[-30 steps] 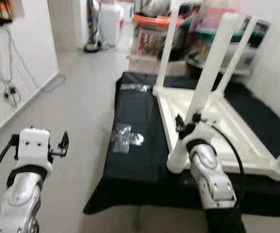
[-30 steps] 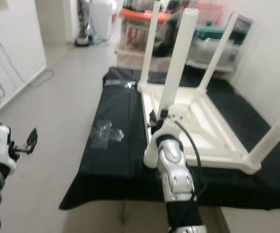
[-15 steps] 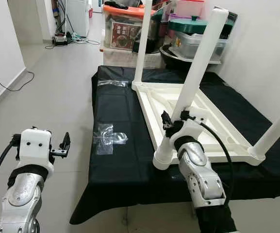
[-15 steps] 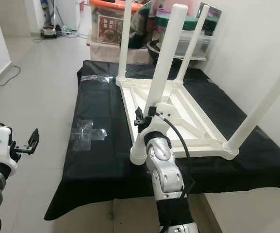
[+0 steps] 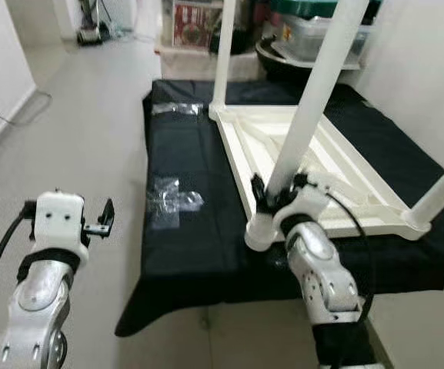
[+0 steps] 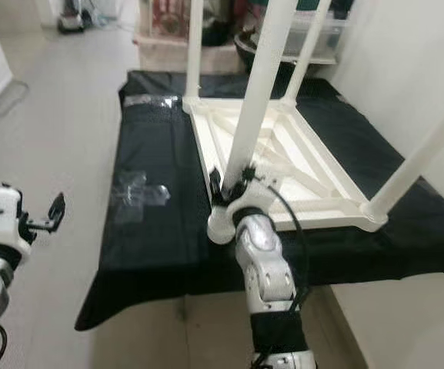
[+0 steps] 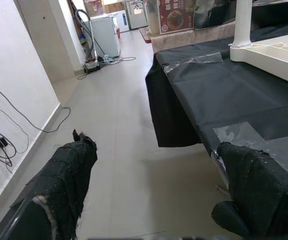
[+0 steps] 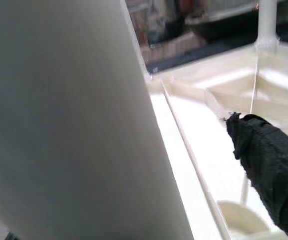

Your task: Building children table

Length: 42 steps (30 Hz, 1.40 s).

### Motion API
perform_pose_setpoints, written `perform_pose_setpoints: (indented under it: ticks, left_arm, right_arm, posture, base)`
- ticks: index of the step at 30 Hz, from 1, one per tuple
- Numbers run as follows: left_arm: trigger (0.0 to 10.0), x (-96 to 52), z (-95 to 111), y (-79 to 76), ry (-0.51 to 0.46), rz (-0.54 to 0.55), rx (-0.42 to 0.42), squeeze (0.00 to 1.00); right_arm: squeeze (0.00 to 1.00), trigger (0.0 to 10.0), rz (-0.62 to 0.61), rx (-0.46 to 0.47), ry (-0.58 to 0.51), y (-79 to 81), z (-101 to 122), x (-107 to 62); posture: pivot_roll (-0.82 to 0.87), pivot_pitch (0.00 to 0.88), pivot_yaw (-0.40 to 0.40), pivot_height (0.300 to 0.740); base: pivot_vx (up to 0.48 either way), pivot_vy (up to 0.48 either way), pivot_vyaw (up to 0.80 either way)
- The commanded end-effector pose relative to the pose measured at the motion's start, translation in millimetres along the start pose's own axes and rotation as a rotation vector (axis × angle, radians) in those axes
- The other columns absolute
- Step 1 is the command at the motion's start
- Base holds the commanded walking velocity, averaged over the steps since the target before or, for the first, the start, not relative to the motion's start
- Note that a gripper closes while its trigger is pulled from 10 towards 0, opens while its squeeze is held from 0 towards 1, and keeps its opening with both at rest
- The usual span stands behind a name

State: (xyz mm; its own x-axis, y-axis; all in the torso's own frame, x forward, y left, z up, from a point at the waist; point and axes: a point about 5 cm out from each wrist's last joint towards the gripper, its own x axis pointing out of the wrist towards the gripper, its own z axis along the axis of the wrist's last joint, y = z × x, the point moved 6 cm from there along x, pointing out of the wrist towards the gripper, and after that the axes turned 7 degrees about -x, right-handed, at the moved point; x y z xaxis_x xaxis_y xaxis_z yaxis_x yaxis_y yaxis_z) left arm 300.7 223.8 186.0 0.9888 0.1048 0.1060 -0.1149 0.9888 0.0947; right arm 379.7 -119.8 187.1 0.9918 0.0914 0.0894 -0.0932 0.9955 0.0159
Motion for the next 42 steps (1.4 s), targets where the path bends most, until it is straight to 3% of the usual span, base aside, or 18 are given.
perform_pose_setpoints:
  ticks: [1,3,7,10,11,14,16,23,31,32,34,35,38,42]
  left_arm:
    - [10.0,0.7,-0.7,0.0,0.002,-0.009,0.011,0.0]
    - [10.0,0.9,-0.7,-1.7,0.0,-0.016,0.01,0.0]
    - [10.0,0.9,-0.7,-1.7,0.0,-0.016,0.01,0.0]
    - [10.0,1.7,-0.8,-5.5,-0.001,-0.028,0.007,0.0]
    - [10.0,2.5,-0.6,-7.3,-0.003,-0.035,0.005,0.0]
    - [10.0,3.9,-0.6,-10.3,-0.005,-0.046,0.002,0.0]
    - [10.0,3.9,-0.6,-10.3,-0.005,-0.046,0.002,0.0]
    - [10.0,4.6,-0.1,-11.9,-0.008,-0.053,-0.001,0.0]
    - [10.0,4.1,-0.1,-11.9,-0.008,-0.053,0.001,0.0]
    - [10.0,4.0,-0.2,-12.3,-0.008,-0.053,0.002,0.0]
    - [10.0,4.0,-0.2,-12.3,-0.008,-0.053,0.002,0.0]
    - [10.0,3.9,0.0,-12.5,-0.009,-0.055,0.004,0.0]
    - [10.0,3.8,0.9,-10.9,-0.011,-0.053,0.009,0.0]
    - [10.0,3.1,0.6,-9.8,-0.011,-0.051,0.013,0.0]
  right_arm:
    - [1.0,10.0,0.029,0.003,-0.03,3.1,11.4,1.2]
    - [1.0,10.0,0.096,-0.032,-0.08,7.1,27.8,2.4]
    - [1.0,10.0,0.096,-0.032,-0.08,7.1,27.8,2.4]
    - [1.0,10.0,0.173,-0.081,-0.089,10.5,33.9,5.1]
    - [0.0,10.0,0.233,-0.092,-0.093,11.4,37.7,7.4]
    - [0.0,10.0,0.341,-0.121,-0.084,7.5,39.0,13.4]
    - [0.0,10.0,0.341,-0.121,-0.084,7.5,39.0,13.4]
    - [0.0,10.0,0.422,-0.146,-0.04,-18.2,39.4,34.6]
    - [0.0,10.0,0.531,-0.141,-0.003,-20.9,36.0,40.4]
    - [0.0,3.5,0.559,-0.132,0.0,-20.9,34.6,41.0]
    - [0.0,3.5,0.559,-0.132,0.0,-20.9,34.6,41.0]
    - [0.0,0.0,0.617,-0.084,0.002,-17.0,33.8,38.0]
    - [0.0,0.0,0.712,-0.02,0.023,-12.3,28.1,31.0]
    - [0.0,0.0,0.774,-0.019,0.043,-10.5,21.8,26.6]
  posture:
    - [0.12,0.0,-0.096,0.74]
    - [0.11,0.0,-0.092,0.74]
    - [0.11,0.0,-0.092,0.74]
    - [0.11,0.0,-0.092,0.74]
    - [0.1,0.0,-0.088,0.74]
    - [0.09,0.0,-0.089,0.74]
    - [0.09,0.0,-0.089,0.74]
    - [0.1,0.0,-0.094,0.74]
    - [0.11,0.0,-0.098,0.74]
    - [0.11,0.0,-0.101,0.74]
    - [0.11,0.0,-0.101,0.74]
    - [0.12,0.0,-0.104,0.74]
    - [0.12,0.0,-0.107,0.74]
    - [0.12,0.0,-0.107,0.74]
  base:
    - [0.0,0.0,0.0]
    - [0.0,0.0,0.0]
    - [0.0,0.0,0.0]
    - [0.0,0.0,0.0]
    - [0.0,0.0,0.0]
    - [0.0,0.0,0.0]
    - [0.0,0.0,0.0]
    - [0.0,0.0,0.0]
    - [0.0,0.0,0.0]
    - [0.0,0.0,0.0]
    - [0.0,0.0,0.0]
    - [0.0,0.0,0.0]
    - [0.0,0.0,0.0]
    - [0.0,0.0,0.0]
